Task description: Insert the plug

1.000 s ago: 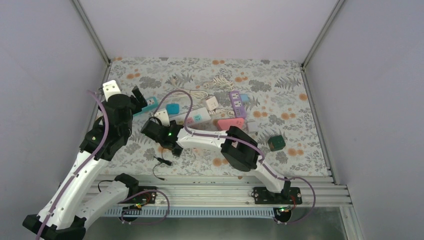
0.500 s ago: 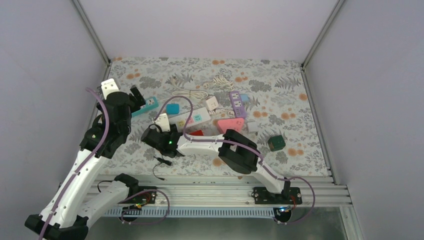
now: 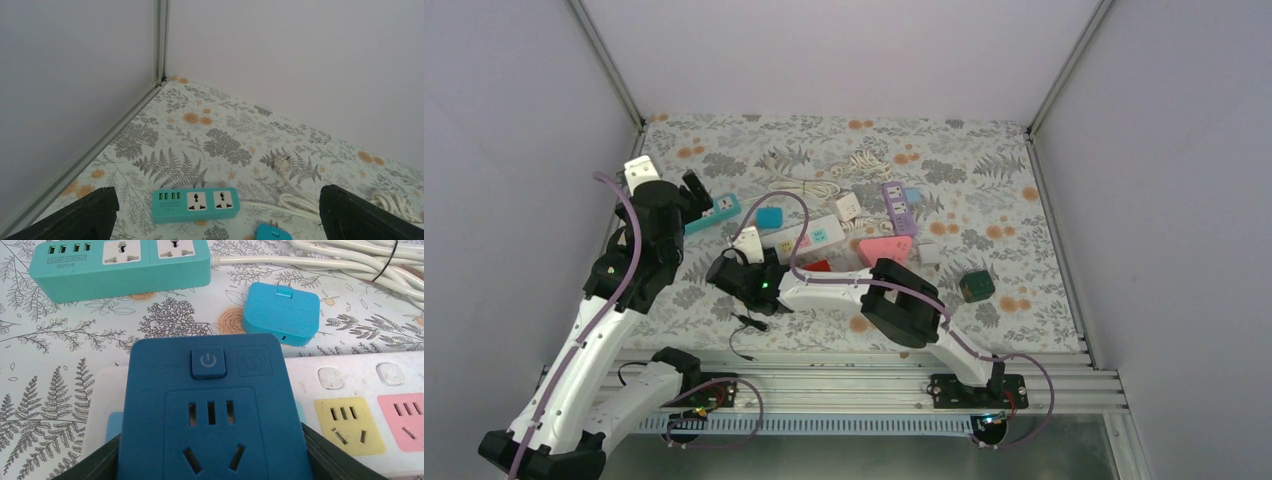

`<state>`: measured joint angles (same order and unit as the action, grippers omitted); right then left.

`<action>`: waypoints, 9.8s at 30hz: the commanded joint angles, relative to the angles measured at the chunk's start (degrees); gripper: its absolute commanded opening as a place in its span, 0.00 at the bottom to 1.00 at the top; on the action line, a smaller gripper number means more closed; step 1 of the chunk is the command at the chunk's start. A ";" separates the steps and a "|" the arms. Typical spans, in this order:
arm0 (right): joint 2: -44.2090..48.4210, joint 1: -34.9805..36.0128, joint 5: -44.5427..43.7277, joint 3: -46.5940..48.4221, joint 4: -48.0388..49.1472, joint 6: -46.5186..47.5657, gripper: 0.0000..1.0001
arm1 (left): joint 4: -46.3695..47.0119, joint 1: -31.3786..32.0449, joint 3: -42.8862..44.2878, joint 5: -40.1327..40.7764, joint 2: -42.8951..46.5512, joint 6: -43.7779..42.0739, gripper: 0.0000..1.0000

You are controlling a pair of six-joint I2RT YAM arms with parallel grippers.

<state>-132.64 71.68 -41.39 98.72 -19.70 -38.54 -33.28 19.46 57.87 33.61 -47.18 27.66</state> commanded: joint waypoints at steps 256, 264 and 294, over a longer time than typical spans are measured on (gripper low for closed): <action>51.15 -27.38 57.04 -34.30 20.20 10.60 0.46 | 12.71 -2.07 -10.22 -19.76 10.99 -0.20 1.00; 43.76 -27.36 49.60 -30.94 9.49 20.66 0.46 | 6.35 -2.04 -16.04 -12.36 17.62 -3.31 1.00; 22.81 -19.16 40.23 -15.98 -3.42 18.84 0.44 | -0.65 -1.98 -15.76 -10.59 22.49 -3.37 1.00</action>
<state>-108.44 52.12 0.58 80.44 -23.79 -18.68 -33.56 17.63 42.72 22.92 -25.80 24.82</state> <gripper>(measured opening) 0.686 0.999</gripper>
